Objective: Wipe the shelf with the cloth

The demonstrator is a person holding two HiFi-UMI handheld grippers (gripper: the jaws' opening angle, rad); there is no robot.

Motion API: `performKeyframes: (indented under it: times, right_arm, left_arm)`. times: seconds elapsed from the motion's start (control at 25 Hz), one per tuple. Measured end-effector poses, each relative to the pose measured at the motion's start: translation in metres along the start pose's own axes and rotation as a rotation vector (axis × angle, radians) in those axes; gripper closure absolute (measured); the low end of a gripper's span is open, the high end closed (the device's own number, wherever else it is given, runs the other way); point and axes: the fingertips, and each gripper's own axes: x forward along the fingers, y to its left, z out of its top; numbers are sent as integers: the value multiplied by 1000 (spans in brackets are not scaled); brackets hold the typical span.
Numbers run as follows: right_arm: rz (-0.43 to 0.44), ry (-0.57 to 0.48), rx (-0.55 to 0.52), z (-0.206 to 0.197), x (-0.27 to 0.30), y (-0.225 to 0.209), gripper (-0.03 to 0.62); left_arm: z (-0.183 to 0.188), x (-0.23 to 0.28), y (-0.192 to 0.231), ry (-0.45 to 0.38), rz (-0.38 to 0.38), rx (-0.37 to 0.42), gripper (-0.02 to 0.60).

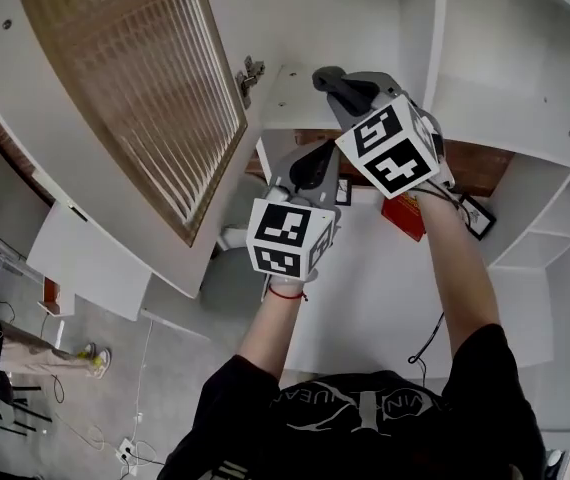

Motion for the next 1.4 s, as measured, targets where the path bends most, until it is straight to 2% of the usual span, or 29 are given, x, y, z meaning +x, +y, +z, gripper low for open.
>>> performKeyframes:
  times: [0.12, 0.2, 0.32, 0.4, 0.52, 0.6, 0.68, 0.76, 0.8, 0.84, 0.88, 1.0, 1.24, 1.4]
  right_arm:
    - [168, 70, 66, -12, 12, 30, 519]
    - [239, 68, 116, -13, 12, 39, 463]
    - [268, 38, 172, -13, 8, 36, 445]
    - [300, -8, 248, -10, 1, 31, 419]
    - [356, -104, 370, 2, -11, 23, 414]
    - [344, -154, 403, 13, -16, 16, 414]
    - [280, -99, 330, 14, -10, 13, 419]
    - [208, 65, 182, -3, 4, 15, 450]
    - [188, 144, 127, -14, 12, 17, 490]
    - [187, 203, 99, -23, 18, 19, 528]
    - [206, 241, 95, -28, 23, 23, 538]
    - [280, 287, 98, -31, 30, 30, 578]
    - [370, 313, 75, -24, 52, 38, 583]
    - [426, 298, 33, -19, 66, 42, 583]
  left_arm:
    - [-8, -2, 3, 10, -14, -15, 597]
    - [-10, -2, 6, 8, -20, -16, 597]
    - [-8, 1, 3, -2, -42, -18, 597]
    - [-8, 3, 0, -7, -56, -20, 597]
    - [-9, 3, -4, -7, -68, -26, 597]
    - [-11, 4, -5, -6, -71, -32, 597]
    - [-13, 5, -6, -6, -73, -35, 597]
    - [-13, 5, -7, -7, -77, -30, 597]
    - [-13, 5, -7, -7, -80, -24, 597]
    - [-14, 4, -8, -7, -82, -17, 597]
    - [-15, 3, -9, -7, -85, -8, 597]
    - [-19, 1, -8, -4, -89, 7, 597]
    - [-23, 1, 10, 0, -48, 6, 597]
    - [-23, 2, 17, -13, -53, -26, 597]
